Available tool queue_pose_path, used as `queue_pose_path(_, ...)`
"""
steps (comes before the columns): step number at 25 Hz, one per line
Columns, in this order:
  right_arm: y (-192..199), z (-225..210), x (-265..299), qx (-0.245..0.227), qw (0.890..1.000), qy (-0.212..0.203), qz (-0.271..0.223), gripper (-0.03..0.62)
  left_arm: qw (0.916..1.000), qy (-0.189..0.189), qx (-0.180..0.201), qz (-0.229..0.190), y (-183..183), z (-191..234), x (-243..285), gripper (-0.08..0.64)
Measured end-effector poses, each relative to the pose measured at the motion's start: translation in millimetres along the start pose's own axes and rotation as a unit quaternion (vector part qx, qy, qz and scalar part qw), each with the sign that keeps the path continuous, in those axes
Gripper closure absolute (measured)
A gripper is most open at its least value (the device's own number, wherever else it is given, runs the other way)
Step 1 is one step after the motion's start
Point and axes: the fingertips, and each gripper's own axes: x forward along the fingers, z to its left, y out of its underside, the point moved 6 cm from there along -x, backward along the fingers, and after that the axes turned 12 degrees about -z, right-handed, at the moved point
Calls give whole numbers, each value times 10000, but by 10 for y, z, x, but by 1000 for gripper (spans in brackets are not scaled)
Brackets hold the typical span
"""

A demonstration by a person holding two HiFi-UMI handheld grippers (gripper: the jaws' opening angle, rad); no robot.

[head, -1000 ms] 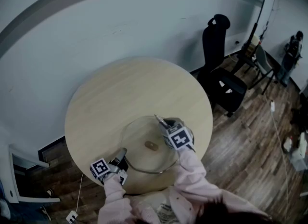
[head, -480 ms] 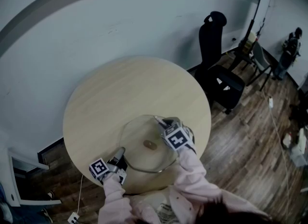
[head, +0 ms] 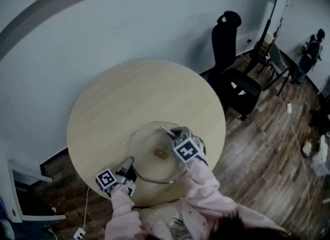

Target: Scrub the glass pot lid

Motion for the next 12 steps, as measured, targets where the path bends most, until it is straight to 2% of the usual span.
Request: queue_pose_path(12,2,181,34,-46,9999,-153,-47,506,10000,-46,14,56,28,35,6,490)
